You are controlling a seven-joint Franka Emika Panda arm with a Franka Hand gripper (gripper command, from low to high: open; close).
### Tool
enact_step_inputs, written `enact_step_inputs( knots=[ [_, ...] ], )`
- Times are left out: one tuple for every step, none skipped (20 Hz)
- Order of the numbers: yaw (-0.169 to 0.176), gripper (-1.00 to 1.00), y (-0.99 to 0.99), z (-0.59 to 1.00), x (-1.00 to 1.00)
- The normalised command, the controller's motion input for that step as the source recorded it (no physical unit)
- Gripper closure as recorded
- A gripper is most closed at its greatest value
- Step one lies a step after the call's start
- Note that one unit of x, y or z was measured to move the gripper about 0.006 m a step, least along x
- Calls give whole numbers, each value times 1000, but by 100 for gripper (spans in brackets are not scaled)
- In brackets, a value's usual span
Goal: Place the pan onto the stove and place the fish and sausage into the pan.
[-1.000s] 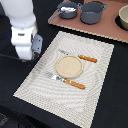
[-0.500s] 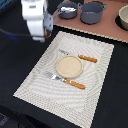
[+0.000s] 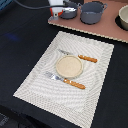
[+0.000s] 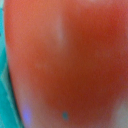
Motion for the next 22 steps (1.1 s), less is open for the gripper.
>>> enact_step_inputs(
  knots=[
    [31,100,957,51,160],
    [31,100,960,80,154],
    [30,100,960,80,154],
    [30,100,951,91,154],
    [30,100,914,49,131],
    [28,100,874,20,126],
    [25,100,803,0,126],
    [18,100,657,0,140],
    [7,100,620,0,237],
    [0,100,620,0,309],
    [0,100,617,0,317],
    [0,100,586,0,329],
    [0,100,549,0,306],
    [0,100,566,0,326],
    [0,100,586,0,320],
    [0,100,617,0,309],
    [0,100,663,0,303],
    [0,100,663,-40,257],
    [0,100,660,-60,209],
    [0,100,674,-14,226],
    [0,100,611,0,174],
    [0,100,563,0,146]
  ],
)
